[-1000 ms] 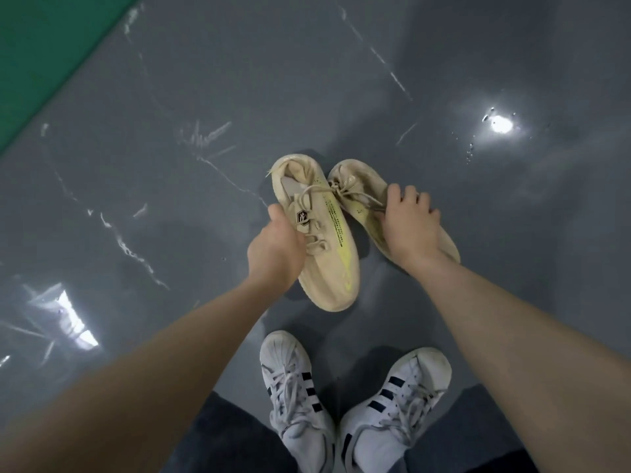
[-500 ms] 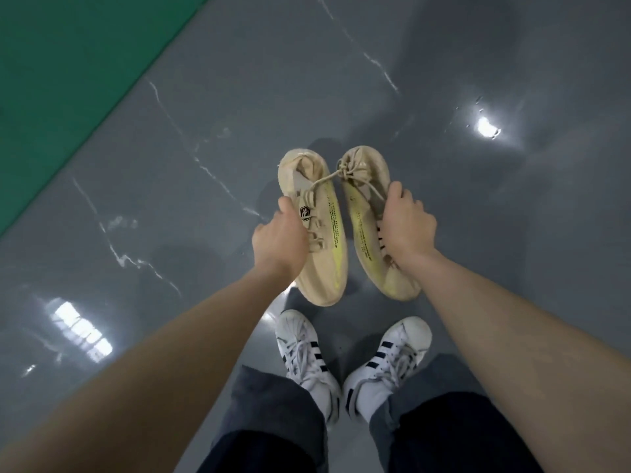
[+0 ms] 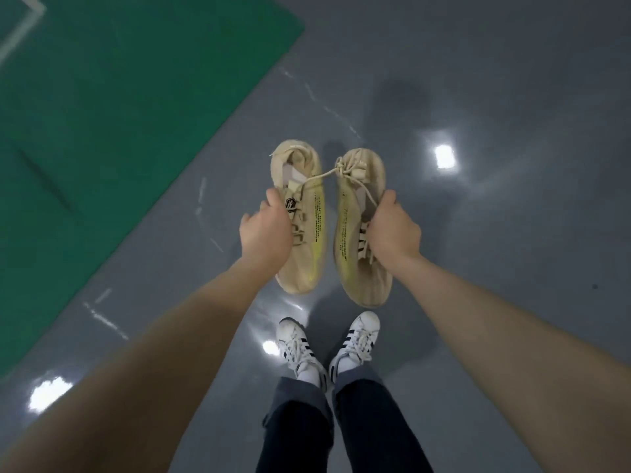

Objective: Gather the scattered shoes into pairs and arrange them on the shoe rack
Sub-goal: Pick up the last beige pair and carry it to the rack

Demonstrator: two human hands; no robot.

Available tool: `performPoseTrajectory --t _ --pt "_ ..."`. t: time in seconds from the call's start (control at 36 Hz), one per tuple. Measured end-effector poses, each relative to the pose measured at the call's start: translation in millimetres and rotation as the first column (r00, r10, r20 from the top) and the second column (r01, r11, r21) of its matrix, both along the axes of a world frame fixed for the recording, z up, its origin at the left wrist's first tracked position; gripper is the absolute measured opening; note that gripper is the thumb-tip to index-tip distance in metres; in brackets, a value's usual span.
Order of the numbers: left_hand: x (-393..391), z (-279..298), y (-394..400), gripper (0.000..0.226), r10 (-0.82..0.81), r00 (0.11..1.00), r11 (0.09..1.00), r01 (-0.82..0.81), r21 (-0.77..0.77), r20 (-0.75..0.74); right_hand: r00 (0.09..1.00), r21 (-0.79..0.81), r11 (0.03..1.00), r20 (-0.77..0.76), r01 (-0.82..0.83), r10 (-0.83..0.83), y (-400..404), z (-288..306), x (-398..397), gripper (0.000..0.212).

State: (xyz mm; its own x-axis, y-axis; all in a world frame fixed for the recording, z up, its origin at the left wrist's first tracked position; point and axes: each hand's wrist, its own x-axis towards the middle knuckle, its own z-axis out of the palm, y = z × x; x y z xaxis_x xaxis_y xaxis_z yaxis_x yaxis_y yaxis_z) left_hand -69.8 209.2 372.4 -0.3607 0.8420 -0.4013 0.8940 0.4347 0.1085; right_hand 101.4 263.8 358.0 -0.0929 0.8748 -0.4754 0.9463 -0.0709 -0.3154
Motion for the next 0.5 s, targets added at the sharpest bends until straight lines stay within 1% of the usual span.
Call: performPoseTrajectory --t 0.08,0.11,0.17,0.22,0.36,0.5 --pt "17.3 55.3 10.5 0.024 -0.074 0.997 0.997 0.074 0.024 -0.012 0.996 0.016 0.997 -0.036 0.078 -0.078 2.7 63.2 14.8 0.017" --pt "20.0 65.2 12.4 0.024 -0.087 0.996 0.996 0.088 0.031 -0.021 0.995 0.012 0.996 -0.042 0.091 -0.091 3.1 74.4 15.4 0.017" --pt "36.7 108.6 20.0 0.025 -0.149 0.989 0.987 0.15 0.059 -0.026 0.993 0.035 0.993 -0.042 0.113 -0.111 5.6 121.8 32.6 0.018" --pt "46.3 136.6 26.9 0.025 -0.192 0.981 0.978 0.194 0.07 -0.038 0.991 0.064 0.989 -0.052 0.13 -0.127 9.0 149.9 42.7 0.018" --pt "72.7 203.8 46.0 0.026 -0.304 0.951 0.937 0.31 0.162 -0.063 0.973 0.139 0.963 -0.062 0.23 -0.223 10.8 213.1 76.8 0.018" --pt "110.0 260.7 61.4 0.037 -0.443 0.895 0.87 0.445 0.214 -0.057 0.929 0.202 0.907 -0.06 0.37 -0.366 -4.0 272.2 112.8 0.02"
